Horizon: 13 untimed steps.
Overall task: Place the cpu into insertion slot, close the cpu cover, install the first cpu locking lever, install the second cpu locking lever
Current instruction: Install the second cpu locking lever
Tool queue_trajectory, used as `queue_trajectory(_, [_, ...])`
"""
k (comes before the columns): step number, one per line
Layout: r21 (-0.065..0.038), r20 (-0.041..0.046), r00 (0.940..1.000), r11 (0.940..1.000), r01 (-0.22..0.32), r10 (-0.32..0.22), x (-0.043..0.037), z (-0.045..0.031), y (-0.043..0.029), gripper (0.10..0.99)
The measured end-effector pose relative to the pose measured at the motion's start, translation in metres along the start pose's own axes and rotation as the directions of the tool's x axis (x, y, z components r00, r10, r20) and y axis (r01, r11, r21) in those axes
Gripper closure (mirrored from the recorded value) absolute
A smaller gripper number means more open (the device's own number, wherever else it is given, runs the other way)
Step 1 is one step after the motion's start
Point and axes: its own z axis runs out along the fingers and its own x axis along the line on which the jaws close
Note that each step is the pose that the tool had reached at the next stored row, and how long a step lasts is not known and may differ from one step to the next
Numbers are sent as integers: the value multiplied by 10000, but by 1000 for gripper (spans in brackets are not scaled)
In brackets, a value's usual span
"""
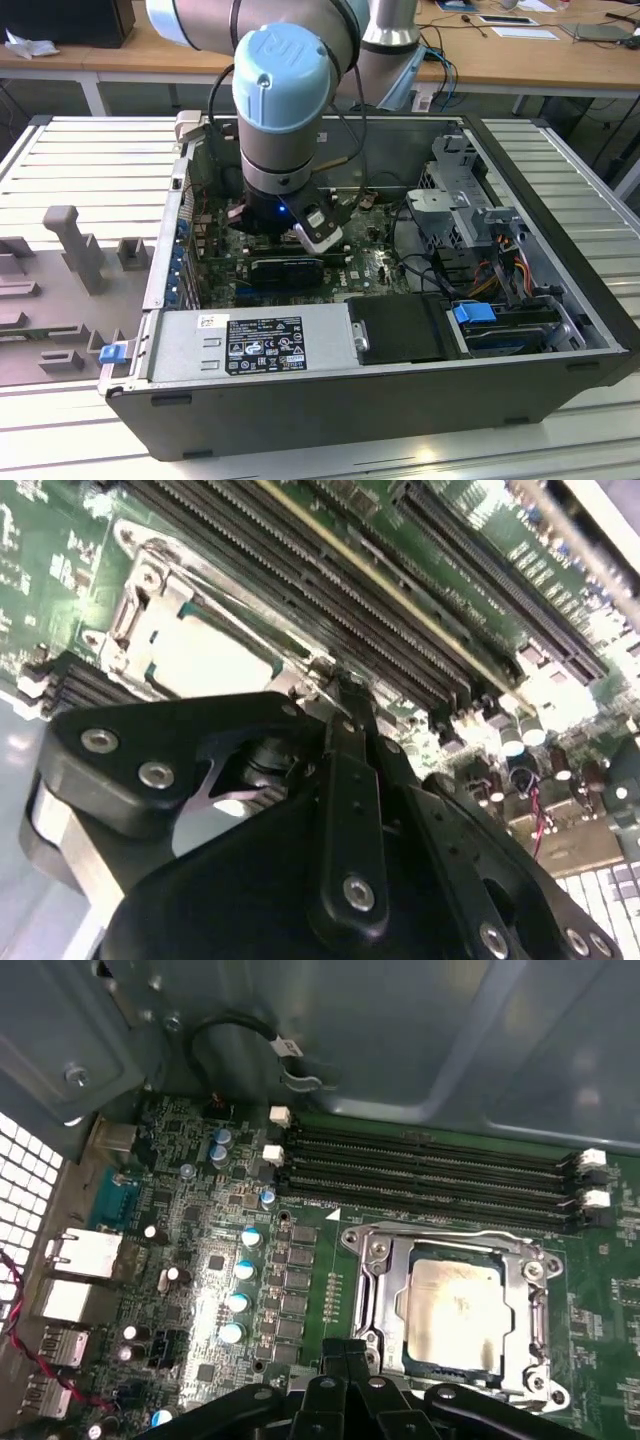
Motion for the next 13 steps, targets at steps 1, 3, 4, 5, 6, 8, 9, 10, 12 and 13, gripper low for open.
queue_trajectory(1, [-4,-2,10000,10000,1,-1,0,-69,23,980])
queue_trajectory(3, [-3,0,10000,10000,-1,1,0,-152,50,980])
queue_trajectory(4, [-3,0,10000,10000,0,0,-3,-239,79,980])
queue_trajectory(5, [-4,-1,10000,10000,0,0,-5,-314,104,980])
queue_trajectory(6, [-4,-1,10000,10000,-1,1,-8,-426,141,980])
queue_trajectory(8, [-4,0,10000,10000,-1,1,-12,-572,190,980])
queue_trajectory(9, [-4,0,10000,10000,-1,1,-14,-642,213,980])
queue_trajectory(10, [-4,-1,10000,10000,-1,1,-14,-678,224,980])
queue_trajectory(12, [-4,0,10000,10000,-1,1,-17,-773,256,980])
queue_trajectory(13, [-4,0,10000,10000,0,0,-18,-796,264,980])
